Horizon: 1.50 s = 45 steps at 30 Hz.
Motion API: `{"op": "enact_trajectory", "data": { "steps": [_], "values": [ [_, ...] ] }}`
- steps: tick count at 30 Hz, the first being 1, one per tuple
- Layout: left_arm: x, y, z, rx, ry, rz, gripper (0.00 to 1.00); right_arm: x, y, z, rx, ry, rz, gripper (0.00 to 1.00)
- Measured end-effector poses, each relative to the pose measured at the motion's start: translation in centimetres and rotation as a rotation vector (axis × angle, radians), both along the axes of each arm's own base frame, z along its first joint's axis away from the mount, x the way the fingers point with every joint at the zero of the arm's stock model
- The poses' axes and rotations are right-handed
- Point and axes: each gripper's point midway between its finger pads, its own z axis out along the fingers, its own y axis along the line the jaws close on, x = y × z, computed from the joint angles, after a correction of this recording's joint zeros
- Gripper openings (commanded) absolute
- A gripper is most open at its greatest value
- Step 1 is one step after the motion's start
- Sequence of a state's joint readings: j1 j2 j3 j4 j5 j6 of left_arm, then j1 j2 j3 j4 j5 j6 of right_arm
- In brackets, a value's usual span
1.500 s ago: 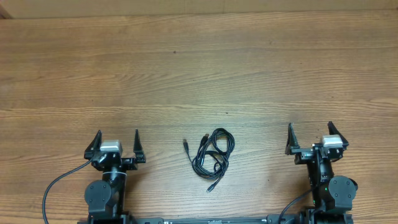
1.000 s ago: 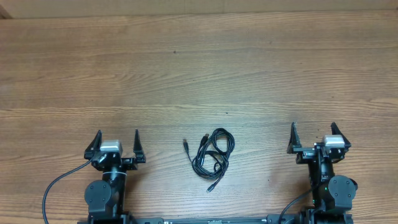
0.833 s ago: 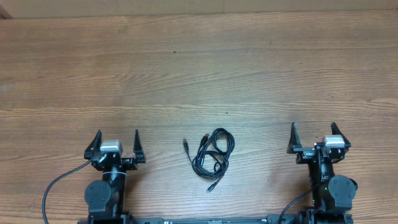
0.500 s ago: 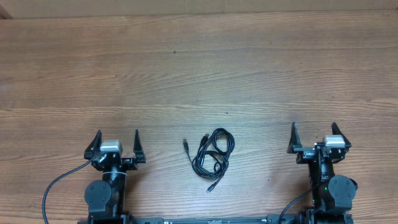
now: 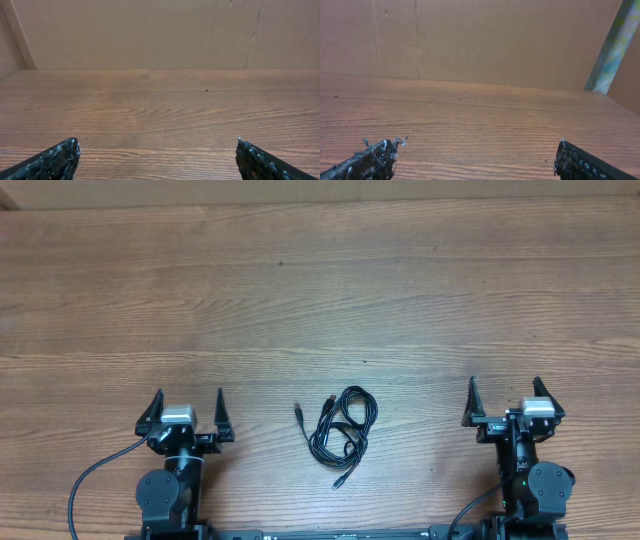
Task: Untangle cables
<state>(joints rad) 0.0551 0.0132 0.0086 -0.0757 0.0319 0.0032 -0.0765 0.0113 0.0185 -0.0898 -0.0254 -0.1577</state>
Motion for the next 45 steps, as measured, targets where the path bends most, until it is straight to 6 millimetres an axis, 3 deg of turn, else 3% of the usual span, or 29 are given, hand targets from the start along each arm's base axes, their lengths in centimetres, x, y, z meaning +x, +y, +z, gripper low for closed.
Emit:
{"op": "enact_trajectory", "data": {
  "steps": [45],
  "values": [
    [-0.04,0.78,-0.01,0.004,0.001,0.045,0.99,0.00,-0.01,0.00,0.000,0.000,0.000,1.00]
  ]
}}
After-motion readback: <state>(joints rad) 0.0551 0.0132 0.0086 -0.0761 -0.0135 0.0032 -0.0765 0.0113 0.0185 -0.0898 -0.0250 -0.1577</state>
